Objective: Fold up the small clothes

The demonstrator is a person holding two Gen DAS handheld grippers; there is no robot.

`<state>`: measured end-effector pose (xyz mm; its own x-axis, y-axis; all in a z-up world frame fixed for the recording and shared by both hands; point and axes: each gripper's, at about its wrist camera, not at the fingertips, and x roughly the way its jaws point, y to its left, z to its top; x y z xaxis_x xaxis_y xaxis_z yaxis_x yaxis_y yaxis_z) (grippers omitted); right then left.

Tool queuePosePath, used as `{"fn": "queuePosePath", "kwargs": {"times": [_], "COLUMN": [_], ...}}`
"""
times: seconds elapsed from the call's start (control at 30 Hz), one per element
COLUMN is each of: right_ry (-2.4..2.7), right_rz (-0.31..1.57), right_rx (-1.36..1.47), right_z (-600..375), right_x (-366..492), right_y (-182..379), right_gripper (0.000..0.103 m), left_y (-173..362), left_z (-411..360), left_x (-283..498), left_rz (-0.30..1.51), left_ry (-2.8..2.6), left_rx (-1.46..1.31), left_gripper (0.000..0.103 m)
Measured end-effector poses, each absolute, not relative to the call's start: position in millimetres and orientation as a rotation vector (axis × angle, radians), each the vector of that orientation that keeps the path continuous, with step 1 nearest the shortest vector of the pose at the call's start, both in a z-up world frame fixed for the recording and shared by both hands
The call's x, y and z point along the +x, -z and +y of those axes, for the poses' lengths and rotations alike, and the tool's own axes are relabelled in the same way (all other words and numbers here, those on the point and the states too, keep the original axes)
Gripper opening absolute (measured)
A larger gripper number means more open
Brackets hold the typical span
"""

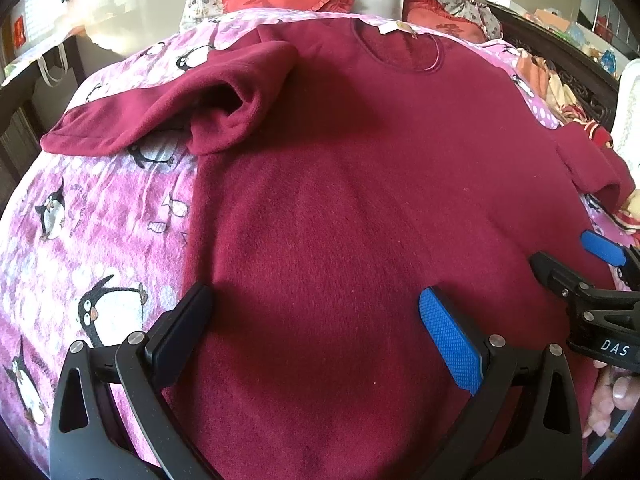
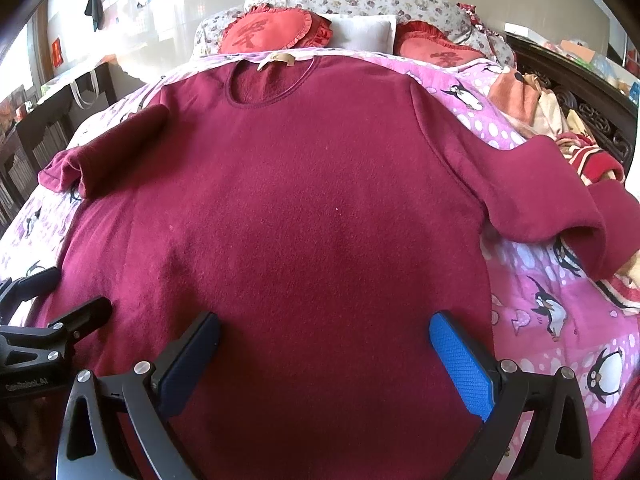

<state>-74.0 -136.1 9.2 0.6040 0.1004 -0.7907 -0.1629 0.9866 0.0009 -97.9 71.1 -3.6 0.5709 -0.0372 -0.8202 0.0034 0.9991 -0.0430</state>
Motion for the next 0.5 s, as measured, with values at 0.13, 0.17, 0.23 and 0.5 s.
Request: {"fn": "queuePosePath", "kwargs": {"times": [0.13, 0.17, 0.23, 0.5], "right_ry": [-0.155, -0.155, -0.155, -0.103], "right_rz": [0.909, 0.908, 0.908, 0.933], "right_rx": [-0.070, -0.070, -0.068, -0.070], "right_z": [-137, -137, -137, -138], "right_x": [-75, -75, -75, -80], "right_y": [-9, -9, -9, -26], "right_gripper": [0.103, 0.103, 0.103, 0.101], "left_y": [4, 3, 3, -5], "left_z": [72, 72, 73, 77], "left_x": [-97, -97, -97, -90], "left_rz": [0.961, 0.961, 0.961, 0.999], "left_ry": [0.028, 0.028, 0.029, 0.040], "left_rx": [-0.042, -0.041, -0.043, -0.042], "left_gripper": [0.103, 0.103, 0.103, 0.103]}}
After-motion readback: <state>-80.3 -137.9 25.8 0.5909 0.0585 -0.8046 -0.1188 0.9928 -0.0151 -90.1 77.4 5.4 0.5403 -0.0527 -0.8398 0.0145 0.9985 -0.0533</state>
